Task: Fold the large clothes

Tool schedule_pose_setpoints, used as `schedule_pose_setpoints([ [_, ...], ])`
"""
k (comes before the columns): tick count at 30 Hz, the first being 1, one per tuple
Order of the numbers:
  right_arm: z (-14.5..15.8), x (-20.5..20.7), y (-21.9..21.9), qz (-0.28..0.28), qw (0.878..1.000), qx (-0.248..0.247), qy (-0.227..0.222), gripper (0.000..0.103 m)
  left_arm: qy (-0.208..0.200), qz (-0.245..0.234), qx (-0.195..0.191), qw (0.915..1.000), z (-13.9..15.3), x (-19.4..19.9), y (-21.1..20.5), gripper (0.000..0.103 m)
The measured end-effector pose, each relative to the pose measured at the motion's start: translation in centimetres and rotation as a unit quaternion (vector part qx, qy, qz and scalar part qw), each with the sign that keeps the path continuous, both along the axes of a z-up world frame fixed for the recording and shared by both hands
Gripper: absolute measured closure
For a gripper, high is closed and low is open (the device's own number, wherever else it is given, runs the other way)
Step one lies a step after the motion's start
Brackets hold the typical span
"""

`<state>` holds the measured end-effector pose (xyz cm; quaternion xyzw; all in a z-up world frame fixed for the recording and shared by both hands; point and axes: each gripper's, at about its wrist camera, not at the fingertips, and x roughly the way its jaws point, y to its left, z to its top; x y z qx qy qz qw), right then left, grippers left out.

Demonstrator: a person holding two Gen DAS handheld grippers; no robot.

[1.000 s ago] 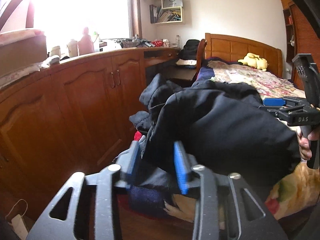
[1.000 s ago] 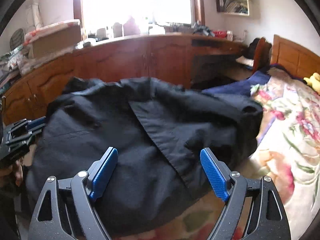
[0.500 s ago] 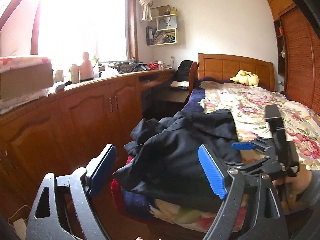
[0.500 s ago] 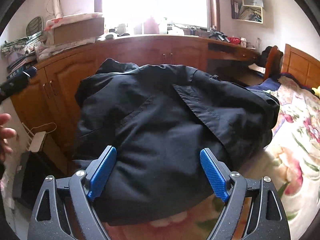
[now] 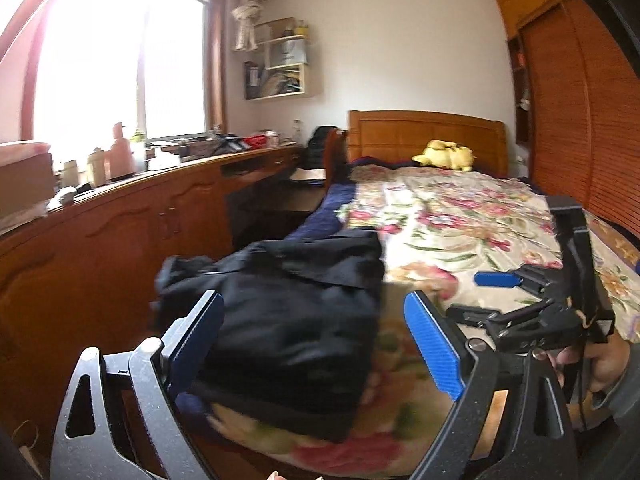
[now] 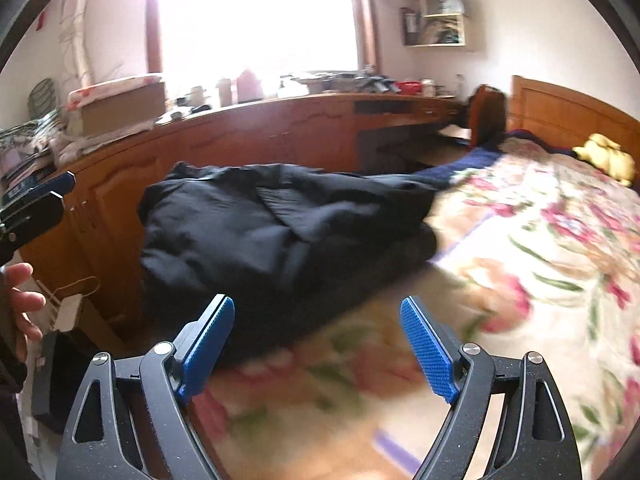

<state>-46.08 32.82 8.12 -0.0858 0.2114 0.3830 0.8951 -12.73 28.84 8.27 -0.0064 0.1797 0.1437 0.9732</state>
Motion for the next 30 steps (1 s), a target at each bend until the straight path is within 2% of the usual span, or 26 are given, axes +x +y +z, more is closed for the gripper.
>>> schedule_pose_setpoints([
  [9,0.0,-2.7,-12.3,-0.111,0.994,-0.001,-0.008,0.013,0.006,-0.076,-0.014,0.9970,-1.3,5.2,-8.6,0.011],
  [14,-0.4,-5.3,-18.0,-0.190,0.982,-0.004,-0.015,0.013,0.003,-0.110,-0.027,0.9935,-2.1,7.1,-13.3,0.011],
  [20,-0.6,-9.9,-24.4,-0.253,0.967,0.014,-0.023,0.013,0.010,-0.149,-0.038,0.9881,-3.3,8.2,-18.8,0.011],
  [25,0.0,-12.9,-27.8,-0.289,0.957,0.027,-0.023,0.013,0.021,-0.171,-0.043,0.9840,-3.8,9.3,-22.9,0.011],
  [30,0.6,-13.3,-29.1,-0.314,0.948,0.040,-0.037,0.013,0.025,-0.186,-0.038,0.9816,-3.7,11.3,-25.6,0.011],
])
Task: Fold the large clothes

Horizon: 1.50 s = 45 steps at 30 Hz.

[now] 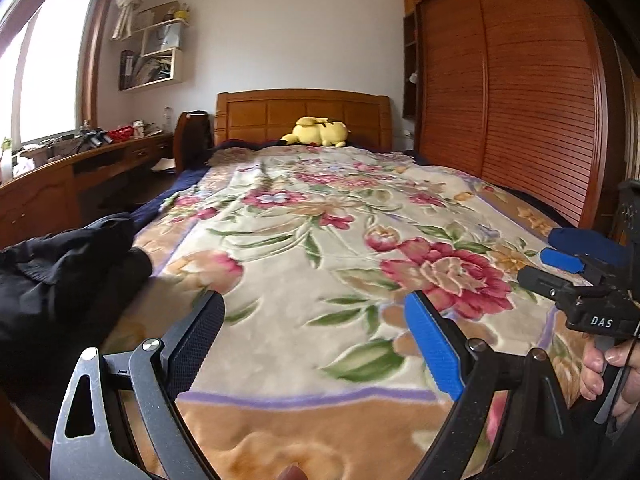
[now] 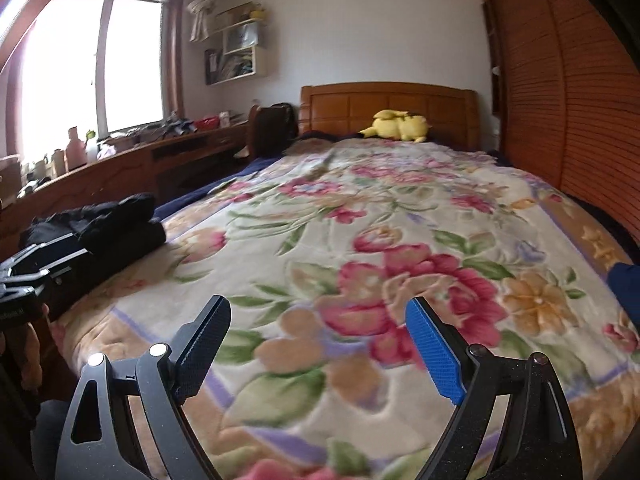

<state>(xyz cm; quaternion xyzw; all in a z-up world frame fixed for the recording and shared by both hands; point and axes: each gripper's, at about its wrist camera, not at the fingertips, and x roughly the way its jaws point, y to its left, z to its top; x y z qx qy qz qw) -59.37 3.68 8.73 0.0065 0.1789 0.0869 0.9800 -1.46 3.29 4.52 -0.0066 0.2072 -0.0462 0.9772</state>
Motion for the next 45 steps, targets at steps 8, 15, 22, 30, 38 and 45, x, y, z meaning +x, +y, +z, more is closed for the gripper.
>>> schedule_pose_setpoints([
  [8,-0.9,1.0,-0.5,-0.037,0.999,-0.006,-0.031,0.013,-0.017,-0.007,-0.003,0.9998,0.6,4.0,-3.1,0.011],
  [15,-2.5,3.2,-0.5,-0.059,0.997,0.000,-0.055,0.013,-0.034,0.009,-0.004,0.9994,0.5,5.5,-4.0,0.011],
  [22,-3.8,4.4,0.1,-0.059,0.996,-0.009,-0.065,0.013,-0.032,0.024,-0.012,0.9991,-0.5,5.7,-3.5,0.011],
  [30,-4.2,5.1,-0.1,-0.049,0.997,-0.004,-0.059,0.013,-0.022,0.017,-0.004,0.9996,-1.3,6.1,-3.6,0.011],
  [38,-4.0,5.4,-0.5,-0.051,0.997,-0.002,-0.058,0.013,-0.023,0.013,-0.007,0.9996,-1.5,6.0,-3.7,0.011],
  [45,-4.1,5.3,-0.6,-0.048,0.997,-0.001,-0.057,0.013,-0.023,0.013,-0.006,0.9996,-1.5,6.0,-3.8,0.011],
])
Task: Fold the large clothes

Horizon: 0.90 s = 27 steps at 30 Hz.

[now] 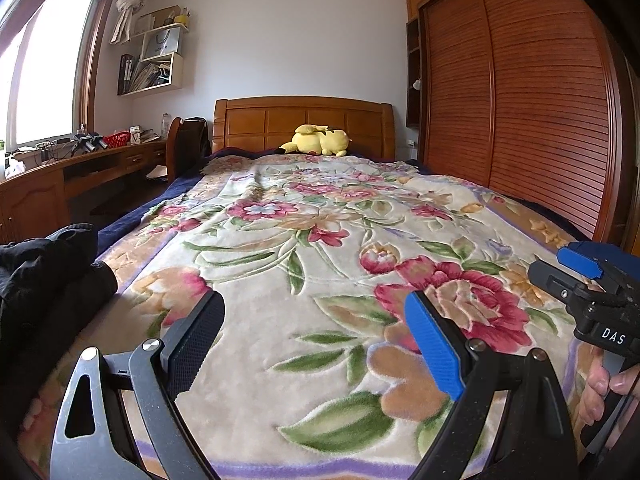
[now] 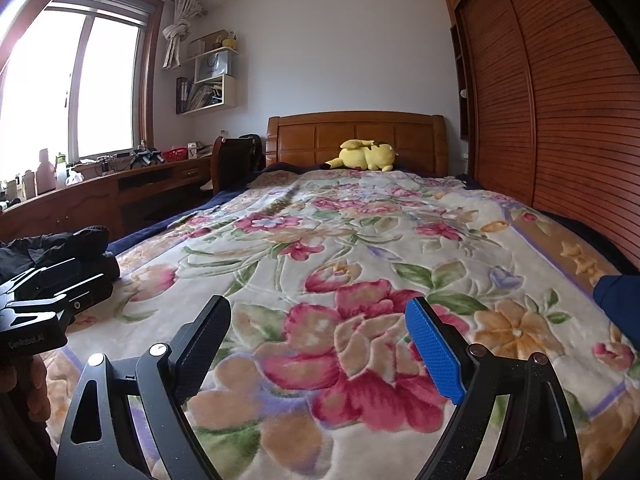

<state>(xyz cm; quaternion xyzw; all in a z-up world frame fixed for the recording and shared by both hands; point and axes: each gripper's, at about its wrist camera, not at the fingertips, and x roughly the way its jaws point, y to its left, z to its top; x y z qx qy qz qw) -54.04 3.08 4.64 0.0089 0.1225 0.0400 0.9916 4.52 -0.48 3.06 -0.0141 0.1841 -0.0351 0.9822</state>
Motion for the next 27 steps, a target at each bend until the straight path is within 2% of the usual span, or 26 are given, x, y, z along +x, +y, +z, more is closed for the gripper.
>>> schedule_pose_setpoints([
  [27,-0.04,0.03,0.35,0.001,1.000,0.001,-0.005,0.013,-0.004,0.001,0.002,1.0000,-0.14,-0.53,0.01,0.011],
])
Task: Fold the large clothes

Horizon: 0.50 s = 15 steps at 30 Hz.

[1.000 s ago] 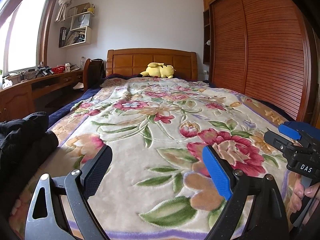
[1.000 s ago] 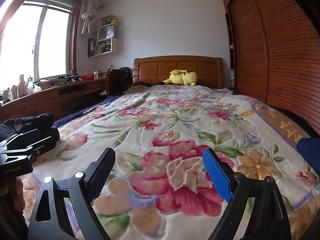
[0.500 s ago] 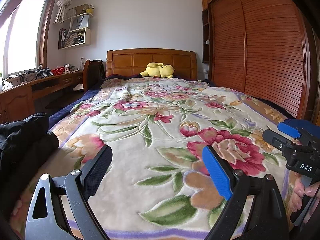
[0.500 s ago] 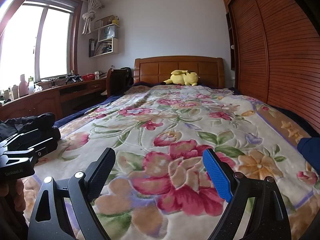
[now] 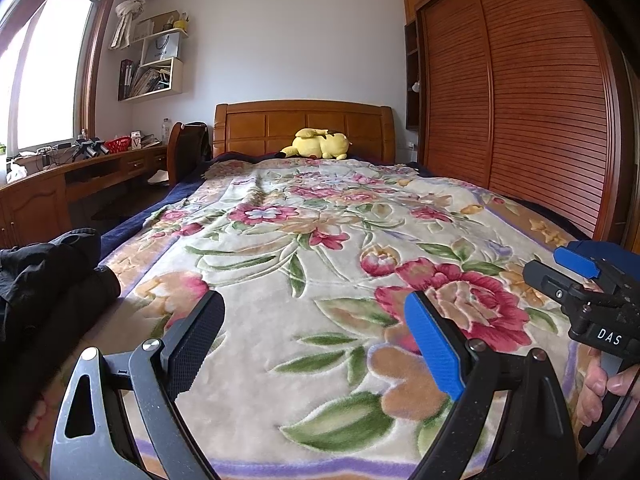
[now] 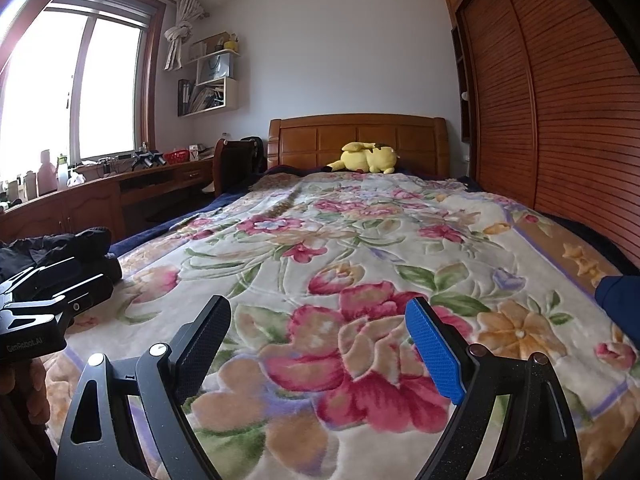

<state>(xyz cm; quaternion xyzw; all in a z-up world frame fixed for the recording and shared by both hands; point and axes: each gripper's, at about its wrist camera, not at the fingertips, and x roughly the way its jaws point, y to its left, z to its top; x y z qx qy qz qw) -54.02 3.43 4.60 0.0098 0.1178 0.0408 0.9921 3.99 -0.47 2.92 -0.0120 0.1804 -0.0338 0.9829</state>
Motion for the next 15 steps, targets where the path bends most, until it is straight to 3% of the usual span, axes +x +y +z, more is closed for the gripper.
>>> schedule_pose_setpoints([
  [15,-0.08,0.10,0.08,0.000,1.000,0.000,0.000,0.013,-0.001,0.000,0.000,1.0000,-0.01,-0.05,0.01,0.011],
])
